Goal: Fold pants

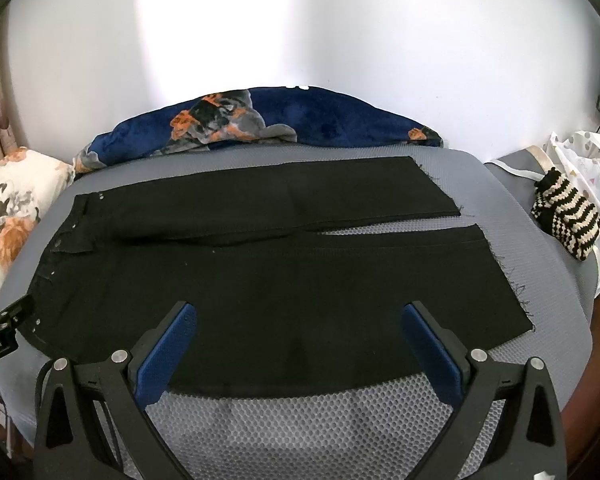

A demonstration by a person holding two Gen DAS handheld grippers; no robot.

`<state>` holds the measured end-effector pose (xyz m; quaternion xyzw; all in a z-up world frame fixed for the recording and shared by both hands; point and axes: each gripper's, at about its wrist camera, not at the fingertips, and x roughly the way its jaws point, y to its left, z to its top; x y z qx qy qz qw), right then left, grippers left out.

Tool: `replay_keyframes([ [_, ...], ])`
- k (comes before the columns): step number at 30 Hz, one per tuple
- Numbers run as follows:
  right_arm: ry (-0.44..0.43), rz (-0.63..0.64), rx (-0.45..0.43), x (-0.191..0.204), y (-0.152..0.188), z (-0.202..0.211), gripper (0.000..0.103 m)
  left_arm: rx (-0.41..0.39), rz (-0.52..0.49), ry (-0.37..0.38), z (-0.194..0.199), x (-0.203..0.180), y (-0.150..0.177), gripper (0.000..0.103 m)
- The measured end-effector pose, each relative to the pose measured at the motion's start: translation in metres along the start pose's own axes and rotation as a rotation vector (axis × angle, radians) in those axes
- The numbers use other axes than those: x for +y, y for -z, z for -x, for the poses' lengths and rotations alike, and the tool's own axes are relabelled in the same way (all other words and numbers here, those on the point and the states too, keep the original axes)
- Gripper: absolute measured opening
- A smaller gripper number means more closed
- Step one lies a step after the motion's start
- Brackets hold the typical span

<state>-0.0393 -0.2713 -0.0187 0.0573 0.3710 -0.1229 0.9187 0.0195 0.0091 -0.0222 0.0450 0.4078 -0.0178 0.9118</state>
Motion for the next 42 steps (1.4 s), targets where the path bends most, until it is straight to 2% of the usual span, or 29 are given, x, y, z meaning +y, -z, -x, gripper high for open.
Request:
replay_keyframes([
  [13,-0.014,-0.011,0.006,0.0,-0.004,-0.005,0.102,-0.005,-0.009,-0.006,-0.001,0.001,-0.003,0.102],
  [20,-0.054,0.01,-0.001,-0.001,-0.015,-0.01,0.102,-0.005,-0.006,-0.022,-0.011,0.009,-0.016,0.102],
  [24,-0.104,-0.001,0.007,-0.003,-0.032,-0.015,0.102,-0.004,0.02,-0.027,-0.024,0.029,-0.033,0.102],
  [26,-0.129,-0.015,-0.009,-0.004,-0.042,-0.016,0.103,-0.003,0.041,-0.029,-0.032,0.043,-0.042,0.102],
  [28,-0.11,-0.022,-0.031,-0.003,-0.052,-0.017,0.103,0.001,0.074,-0.027,-0.042,0.061,-0.055,0.102],
  [34,-0.194,-0.049,-0.074,-0.001,-0.088,-0.033,0.103,-0.001,0.162,-0.004,-0.078,0.115,-0.09,0.102],
  [38,-0.2,-0.103,-0.054,-0.004,-0.103,-0.055,0.103,0.015,0.21,0.057,-0.11,0.141,-0.113,0.086],
  [40,-0.184,-0.12,-0.028,-0.004,-0.112,-0.068,0.103,0.04,0.227,0.105,-0.131,0.151,-0.124,0.076],
  [42,-0.175,-0.134,-0.014,-0.003,-0.119,-0.08,0.103,0.071,0.246,0.187,-0.154,0.159,-0.136,0.064],
])
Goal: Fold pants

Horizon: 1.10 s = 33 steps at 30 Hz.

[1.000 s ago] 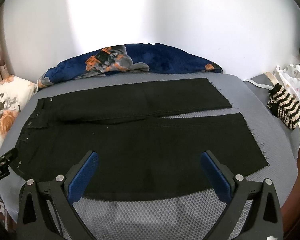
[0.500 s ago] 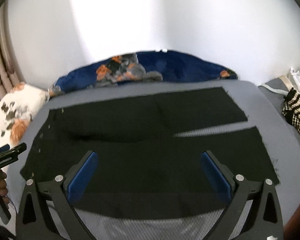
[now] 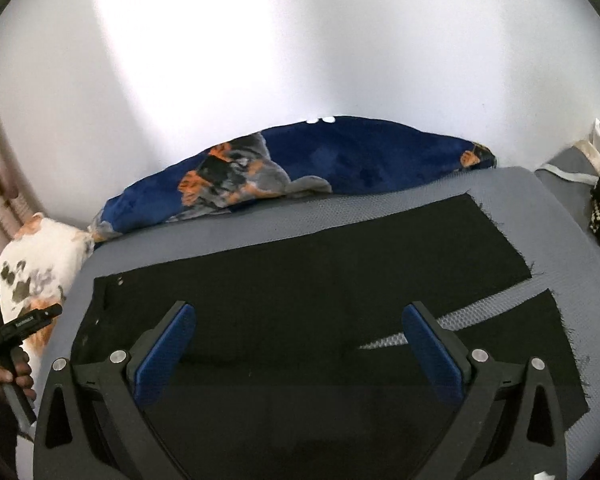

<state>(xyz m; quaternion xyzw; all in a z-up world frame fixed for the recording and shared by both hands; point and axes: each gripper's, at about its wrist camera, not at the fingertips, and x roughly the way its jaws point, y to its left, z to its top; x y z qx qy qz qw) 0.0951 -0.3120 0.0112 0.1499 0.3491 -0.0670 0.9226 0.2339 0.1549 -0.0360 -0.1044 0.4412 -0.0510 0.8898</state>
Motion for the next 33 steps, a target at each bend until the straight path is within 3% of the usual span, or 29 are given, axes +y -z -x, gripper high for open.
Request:
replay_keyframes([
  [5,0.004,0.031,0.057,0.013,-0.013,-0.034,0.103,0.103,0.08,0.158,-0.056,0.025,-0.031,0.051],
  [12,-0.041,0.079,0.142,0.047,-0.037,-0.095,0.103,0.206,0.115,0.222,-0.114,0.052,-0.05,0.051],
  [17,-0.081,0.109,0.185,0.07,-0.053,-0.136,0.103,0.269,0.148,0.346,-0.138,0.06,-0.054,0.05],
  [19,-0.104,0.129,0.198,0.08,-0.057,-0.151,0.103,0.283,0.155,0.384,-0.141,0.059,-0.057,0.038],
  [22,-0.144,0.178,0.205,0.095,-0.062,-0.171,0.103,0.279,0.123,0.397,-0.141,0.053,-0.065,0.03],
  [28,-0.211,0.276,0.246,0.118,-0.066,-0.206,0.103,0.296,0.123,0.394,-0.164,0.044,-0.083,0.03],
  [33,-0.265,0.373,0.28,0.124,-0.066,-0.229,0.103,0.297,0.253,0.384,-0.185,0.049,-0.086,0.03],
])
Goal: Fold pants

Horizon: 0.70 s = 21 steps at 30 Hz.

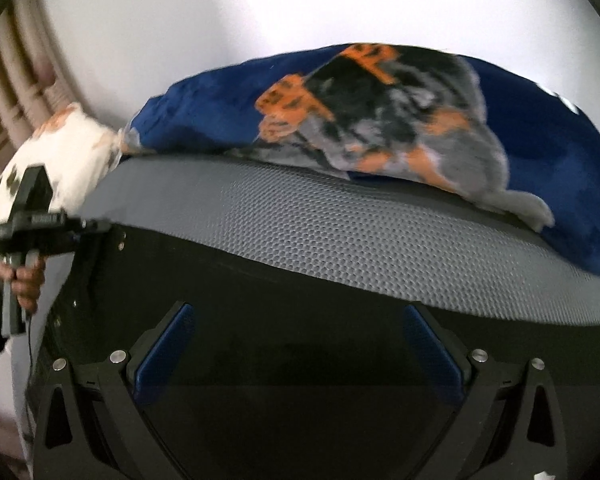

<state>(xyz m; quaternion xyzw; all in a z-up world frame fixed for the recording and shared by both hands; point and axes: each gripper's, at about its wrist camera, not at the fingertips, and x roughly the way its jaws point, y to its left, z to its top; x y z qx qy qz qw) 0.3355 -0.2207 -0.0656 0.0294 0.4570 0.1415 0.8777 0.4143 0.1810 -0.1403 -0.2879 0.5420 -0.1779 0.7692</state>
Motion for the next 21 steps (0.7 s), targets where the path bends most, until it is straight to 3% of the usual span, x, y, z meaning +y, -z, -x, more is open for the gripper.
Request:
replay_keyframes([
  [1,-0.014,0.021,0.008,-0.002,-0.001,-0.003,0.103,-0.008,0.027,0.0,0.001,0.001,0.001,0.029],
  [3,-0.057,0.07,0.033,-0.006,-0.005,-0.01,0.103,-0.057,0.026,-0.058,0.011,-0.004,0.007,0.013],
  [9,-0.269,0.307,0.126,-0.01,-0.026,-0.027,0.103,-0.208,-0.137,-0.089,0.071,-0.06,0.041,0.01],
  [14,-0.409,0.434,0.232,-0.015,-0.044,-0.042,0.102,-0.288,-0.196,-0.099,0.115,-0.096,0.071,0.01],
  [17,-0.466,0.472,0.327,-0.02,-0.05,-0.051,0.091,-0.336,-0.214,-0.102,0.137,-0.107,0.09,0.01],
  [19,-0.51,0.491,0.375,-0.023,-0.053,-0.054,0.077,-0.348,-0.215,-0.105,0.145,-0.11,0.097,0.01],
  [21,-0.517,0.503,0.401,-0.029,-0.052,-0.05,0.072,-0.358,-0.212,-0.123,0.146,-0.112,0.104,0.01],
])
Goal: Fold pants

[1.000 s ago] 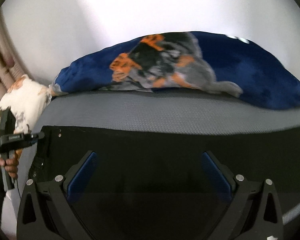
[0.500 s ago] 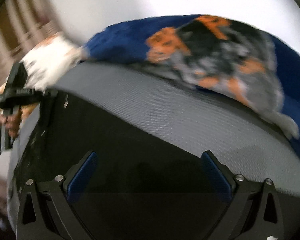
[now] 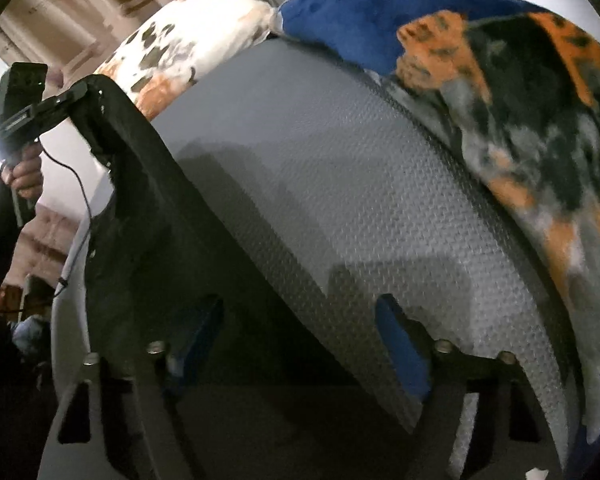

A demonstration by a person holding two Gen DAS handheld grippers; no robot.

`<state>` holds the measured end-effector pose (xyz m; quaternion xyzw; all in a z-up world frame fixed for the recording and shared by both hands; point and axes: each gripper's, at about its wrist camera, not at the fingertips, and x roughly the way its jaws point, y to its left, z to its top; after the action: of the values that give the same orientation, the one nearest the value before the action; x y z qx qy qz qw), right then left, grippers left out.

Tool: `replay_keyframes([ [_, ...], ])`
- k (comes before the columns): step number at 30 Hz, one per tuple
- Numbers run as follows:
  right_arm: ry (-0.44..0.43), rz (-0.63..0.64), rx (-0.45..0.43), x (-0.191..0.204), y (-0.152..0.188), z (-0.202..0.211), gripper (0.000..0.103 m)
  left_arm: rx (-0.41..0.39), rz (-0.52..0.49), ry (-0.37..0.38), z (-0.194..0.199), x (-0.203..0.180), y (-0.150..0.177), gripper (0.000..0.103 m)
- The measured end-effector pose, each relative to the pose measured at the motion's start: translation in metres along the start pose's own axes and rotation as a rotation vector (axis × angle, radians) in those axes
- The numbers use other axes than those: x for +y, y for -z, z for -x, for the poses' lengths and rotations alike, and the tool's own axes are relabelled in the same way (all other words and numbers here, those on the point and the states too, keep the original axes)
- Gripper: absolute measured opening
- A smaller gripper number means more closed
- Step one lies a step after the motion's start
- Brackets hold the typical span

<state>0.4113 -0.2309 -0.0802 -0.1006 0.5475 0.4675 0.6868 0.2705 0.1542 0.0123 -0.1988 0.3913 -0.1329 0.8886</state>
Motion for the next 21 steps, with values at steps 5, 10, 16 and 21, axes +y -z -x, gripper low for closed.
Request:
replay_keyframes([
  [5,0.148,0.063,0.049,0.003,0.021,0.003,0.069,0.002,0.008,-0.015,0.004,-0.004,0.003,0.01],
  [10,0.214,0.066,0.057,0.005,0.029,0.0,0.064,0.0,0.013,0.0,0.003,-0.001,0.003,0.01],
  [16,0.369,0.053,-0.002,0.031,0.035,0.009,0.009,0.013,-0.033,0.0,0.004,-0.002,0.002,0.01],
  [21,0.544,-0.017,-0.108,0.073,0.056,0.033,0.007,0.054,-0.079,-0.013,-0.005,-0.002,-0.002,0.01],
])
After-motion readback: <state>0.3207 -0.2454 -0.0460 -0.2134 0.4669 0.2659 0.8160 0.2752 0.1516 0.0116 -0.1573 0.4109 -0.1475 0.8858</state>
